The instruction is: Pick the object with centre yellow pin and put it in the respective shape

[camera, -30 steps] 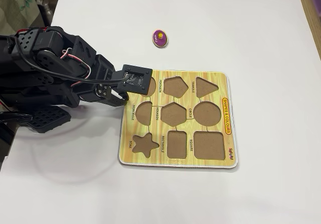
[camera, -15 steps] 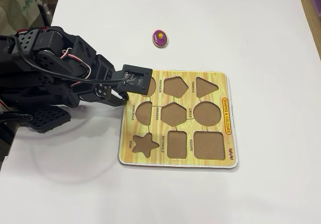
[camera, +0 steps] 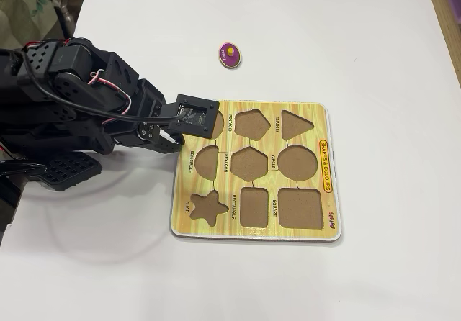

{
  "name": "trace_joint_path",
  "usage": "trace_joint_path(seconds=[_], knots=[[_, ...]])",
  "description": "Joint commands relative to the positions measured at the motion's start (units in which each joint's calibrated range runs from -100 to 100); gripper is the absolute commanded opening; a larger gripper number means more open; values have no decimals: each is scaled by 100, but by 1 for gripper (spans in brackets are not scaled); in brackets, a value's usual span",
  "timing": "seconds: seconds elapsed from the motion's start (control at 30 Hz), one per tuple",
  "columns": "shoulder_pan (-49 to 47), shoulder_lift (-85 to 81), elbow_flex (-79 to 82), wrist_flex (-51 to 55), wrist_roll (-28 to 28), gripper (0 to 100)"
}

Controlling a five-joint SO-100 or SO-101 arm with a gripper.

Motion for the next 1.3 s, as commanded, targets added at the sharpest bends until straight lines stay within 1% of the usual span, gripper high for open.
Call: trace_joint_path(seconds=[0.0, 0.2, 0.53, 0.83, 0.93, 1.1, 1.17, 1.27], knots=[[22, 889, -576, -58, -2, 3], [-7, 1926, -1601, -58, -2, 3], [-75, 3357, -3804, 28, 56, 3], [-85, 4922, -5306, 46, 61, 3], [-231, 5424, -5935, 452, 19, 3], [-583, 6403, -7257, 1593, 3, 3], [-827, 6755, -7806, 1800, 3, 3], [-1208, 7173, -8372, 1774, -2, 4]])
